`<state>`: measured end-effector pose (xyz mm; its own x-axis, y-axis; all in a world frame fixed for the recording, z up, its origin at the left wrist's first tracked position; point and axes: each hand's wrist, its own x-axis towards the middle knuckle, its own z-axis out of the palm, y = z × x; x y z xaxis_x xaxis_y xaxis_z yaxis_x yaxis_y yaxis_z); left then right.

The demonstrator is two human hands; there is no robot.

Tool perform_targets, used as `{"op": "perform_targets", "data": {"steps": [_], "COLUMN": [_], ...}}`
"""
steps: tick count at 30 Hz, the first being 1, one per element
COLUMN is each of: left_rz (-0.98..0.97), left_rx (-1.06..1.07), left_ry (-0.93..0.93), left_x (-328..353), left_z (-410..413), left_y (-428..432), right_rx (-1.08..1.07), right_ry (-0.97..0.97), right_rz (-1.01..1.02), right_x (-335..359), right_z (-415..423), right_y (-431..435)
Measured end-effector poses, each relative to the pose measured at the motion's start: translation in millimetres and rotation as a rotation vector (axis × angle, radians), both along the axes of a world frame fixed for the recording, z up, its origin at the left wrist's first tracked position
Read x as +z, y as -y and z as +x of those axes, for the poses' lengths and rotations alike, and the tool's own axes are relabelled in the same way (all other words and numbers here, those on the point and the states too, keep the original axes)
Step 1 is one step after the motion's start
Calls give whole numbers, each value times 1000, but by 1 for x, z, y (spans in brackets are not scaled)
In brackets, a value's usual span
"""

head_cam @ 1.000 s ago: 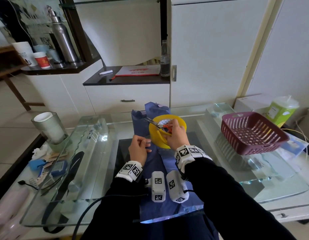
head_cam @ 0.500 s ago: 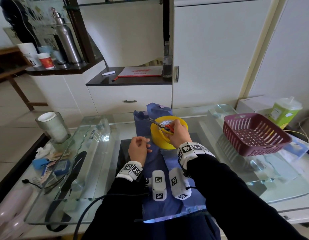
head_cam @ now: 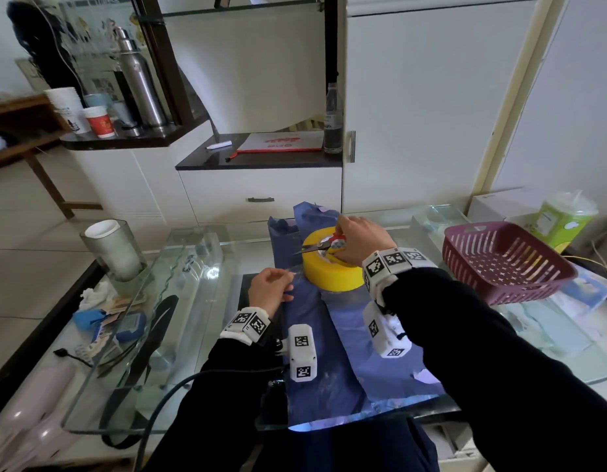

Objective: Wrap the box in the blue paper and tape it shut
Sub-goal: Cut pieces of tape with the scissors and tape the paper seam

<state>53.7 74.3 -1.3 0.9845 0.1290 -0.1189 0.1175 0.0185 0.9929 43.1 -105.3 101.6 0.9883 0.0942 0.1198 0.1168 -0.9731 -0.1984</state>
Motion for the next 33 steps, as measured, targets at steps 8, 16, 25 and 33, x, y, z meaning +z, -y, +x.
{"op": "perform_targets", "data": {"steps": [8,16,25,33], "left_rz": [92,281,381,366], "left_rx": [12,2,18,2], "left_ry": [13,108,171,191], "left_x": [-4,1,-4,-2], "left_z": [2,6,0,-1], "left_y": [6,10,11,17], "right_rx": [107,162,235,260], "right_ry": [25,58,43,-11], "right_rz": [-199,-399,-564,-595], "right_x": [13,32,26,32], "right_z": [-2,3,24,30], "right_y": [-2,-9,-37,-40]}}
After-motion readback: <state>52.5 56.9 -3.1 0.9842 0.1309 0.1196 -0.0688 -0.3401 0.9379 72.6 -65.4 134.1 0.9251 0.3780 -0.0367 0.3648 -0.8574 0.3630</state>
